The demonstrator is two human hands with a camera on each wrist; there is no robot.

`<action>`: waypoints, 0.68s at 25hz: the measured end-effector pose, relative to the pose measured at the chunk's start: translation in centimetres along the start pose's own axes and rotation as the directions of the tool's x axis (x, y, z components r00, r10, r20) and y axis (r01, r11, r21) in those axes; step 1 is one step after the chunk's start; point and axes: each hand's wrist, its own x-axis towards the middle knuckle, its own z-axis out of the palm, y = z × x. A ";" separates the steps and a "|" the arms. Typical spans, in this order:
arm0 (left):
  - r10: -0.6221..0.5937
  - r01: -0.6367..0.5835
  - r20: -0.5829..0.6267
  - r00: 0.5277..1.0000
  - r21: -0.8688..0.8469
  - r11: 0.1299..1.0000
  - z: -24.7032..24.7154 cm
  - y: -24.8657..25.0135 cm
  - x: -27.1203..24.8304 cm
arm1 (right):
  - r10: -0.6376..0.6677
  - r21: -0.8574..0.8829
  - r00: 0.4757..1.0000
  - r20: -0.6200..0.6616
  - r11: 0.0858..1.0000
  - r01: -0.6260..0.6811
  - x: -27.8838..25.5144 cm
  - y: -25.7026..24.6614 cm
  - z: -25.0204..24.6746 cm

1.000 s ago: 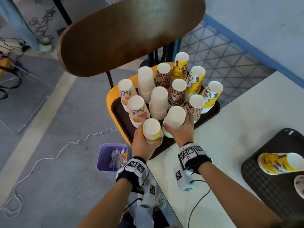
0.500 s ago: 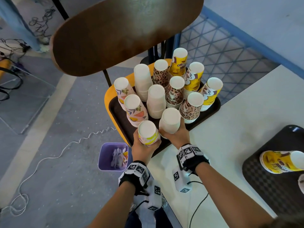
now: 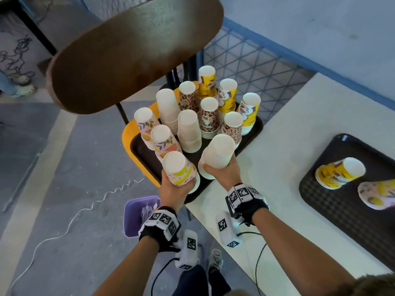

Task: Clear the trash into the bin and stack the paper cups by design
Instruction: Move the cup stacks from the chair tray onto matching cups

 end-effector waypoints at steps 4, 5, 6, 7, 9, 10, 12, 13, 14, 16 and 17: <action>0.050 -0.071 0.167 0.985 0.123 0.990 -0.5 2.0 -0.9 | 0.033 0.029 0.993 -0.110 0.999 -0.030 -3.7 -0.2 -3.5; 0.058 -0.094 0.220 0.974 0.157 0.983 -0.1 2.8 -1.3 | 0.040 0.036 0.987 -0.157 0.999 -0.035 -4.7 0.0 -4.7; 0.059 -0.109 0.260 0.964 0.181 0.977 0.3 3.5 -1.6 | 0.047 0.041 0.980 -0.195 0.998 -0.040 -5.6 0.1 -5.6; 0.073 -0.140 0.312 0.947 0.197 0.970 1.1 4.3 -2.2 | 0.058 0.055 0.967 -0.249 0.997 -0.046 -6.6 0.5 -6.8; 0.122 -0.222 0.429 0.895 0.190 0.957 2.8 5.6 -3.4 | 0.080 0.085 0.935 -0.346 0.995 -0.054 -8.2 1.5 -9.0; 0.135 -0.259 0.495 0.858 0.192 0.947 3.9 6.1 -4.2 | 0.089 0.102 0.910 -0.404 0.993 -0.052 -9.3 2.1 -10.2; 0.149 -0.317 0.584 0.798 0.196 0.928 6.2 6.9 -5.6 | 0.104 0.128 0.869 -0.484 0.991 -0.048 -10.8 3.3 -12.5; 0.156 -0.342 0.624 0.766 0.190 0.921 7.2 7.3 -6.4 | 0.114 0.140 0.849 -0.516 0.989 -0.047 -11.5 3.8 -13.6; 0.165 -0.369 0.664 0.729 0.179 0.912 8.5 7.5 -7.4 | 0.122 0.155 0.826 -0.550 0.987 -0.042 -12.4 4.3 -14.9; 0.171 -0.413 0.722 0.671 0.172 0.894 10.8 7.9 -9.1 | 0.142 0.192 0.788 -0.599 0.981 -0.031 -13.7 5.0 -17.5; 0.166 -0.422 0.741 0.650 0.170 0.891 12.2 8.2 -10.0 | 0.148 0.210 0.771 -0.620 0.978 -0.019 -14.5 5.2 -19.0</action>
